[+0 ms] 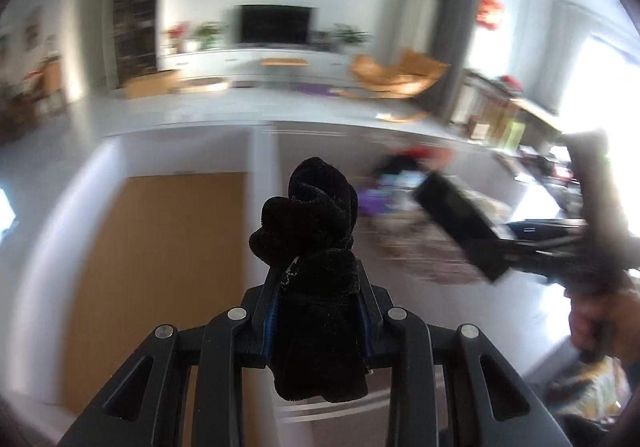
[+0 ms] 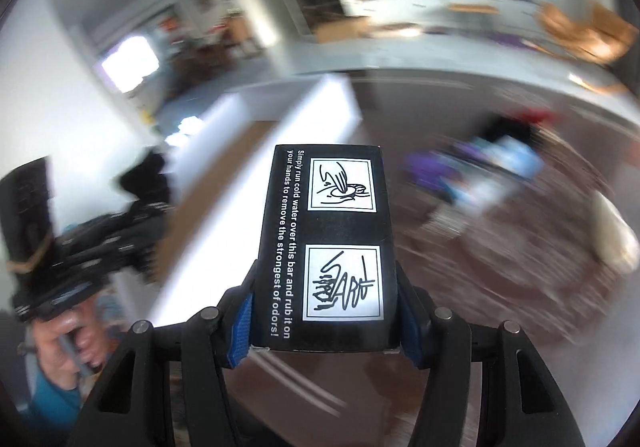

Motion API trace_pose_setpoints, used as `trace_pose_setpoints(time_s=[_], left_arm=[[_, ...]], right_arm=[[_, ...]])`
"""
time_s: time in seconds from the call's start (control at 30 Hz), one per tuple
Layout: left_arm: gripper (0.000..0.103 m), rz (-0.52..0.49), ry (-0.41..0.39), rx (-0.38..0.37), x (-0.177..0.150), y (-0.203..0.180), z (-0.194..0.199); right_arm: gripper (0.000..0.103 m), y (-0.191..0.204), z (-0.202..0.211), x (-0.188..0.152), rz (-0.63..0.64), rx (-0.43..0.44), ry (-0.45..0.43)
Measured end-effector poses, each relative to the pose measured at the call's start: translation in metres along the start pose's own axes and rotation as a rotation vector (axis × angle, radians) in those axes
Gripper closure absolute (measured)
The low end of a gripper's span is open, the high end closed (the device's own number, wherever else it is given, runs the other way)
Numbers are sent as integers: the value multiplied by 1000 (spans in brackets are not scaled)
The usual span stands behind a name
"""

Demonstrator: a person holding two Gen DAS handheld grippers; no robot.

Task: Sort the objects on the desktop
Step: 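Carry the glove and soap box into the cardboard tray and open both tools, then lift both tools away from the cardboard tray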

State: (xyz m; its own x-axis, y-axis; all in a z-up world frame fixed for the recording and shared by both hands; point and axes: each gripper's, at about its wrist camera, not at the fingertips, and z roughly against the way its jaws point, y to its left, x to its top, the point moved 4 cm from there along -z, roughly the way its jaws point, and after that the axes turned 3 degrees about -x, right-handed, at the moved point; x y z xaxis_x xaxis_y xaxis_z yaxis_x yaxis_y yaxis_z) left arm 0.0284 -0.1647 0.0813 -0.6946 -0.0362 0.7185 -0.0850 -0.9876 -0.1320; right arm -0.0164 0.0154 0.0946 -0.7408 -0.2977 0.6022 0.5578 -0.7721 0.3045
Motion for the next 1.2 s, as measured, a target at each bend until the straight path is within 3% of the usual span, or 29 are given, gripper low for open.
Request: trace_pose_setpoints(time_s=[0.17,0.27,0.33,0.37,0.4,0.43,0.47,0.5,0.53,0.77,0.87,1.0,1.2], left_arm=[[72,196,109,154,-27,114,-19],[71,271,194,236,-50,157,-31],[64,324,252,306,-68,175,-37],[52,339,279,331,-75,180,-40],[48,351,293,344,-80,184,-41],[48,352,280,332,-80,181,-40],[38,349,267,323,-78,179,-39],[17,335,270,346,-76,175,-40],[13,295,272,375,-73,169,-42],[12,104,435,476,-82,147,-69],[12,67,419,501,-79,142,-67],[12,83,402,451,-78,125,-65],[12,147,360,409,-74,107,-66]], right_arm=[[44,125,-63,29,168,110,20],[44,172,-103,24,287,78,55],[44,195,-122,12,372,35,79],[43,201,-132,4,398,21,100],[43,205,-142,-4,426,4,129],[39,208,-151,-11,453,-13,149],[27,210,-157,-16,478,-29,158],[21,211,-162,-20,503,-49,163],[19,214,-164,-24,531,-54,156],[18,222,-173,-39,705,-142,153],[18,209,-183,-38,762,-162,155],[18,194,-176,-36,727,-142,176],[20,170,-167,-32,726,-142,135]])
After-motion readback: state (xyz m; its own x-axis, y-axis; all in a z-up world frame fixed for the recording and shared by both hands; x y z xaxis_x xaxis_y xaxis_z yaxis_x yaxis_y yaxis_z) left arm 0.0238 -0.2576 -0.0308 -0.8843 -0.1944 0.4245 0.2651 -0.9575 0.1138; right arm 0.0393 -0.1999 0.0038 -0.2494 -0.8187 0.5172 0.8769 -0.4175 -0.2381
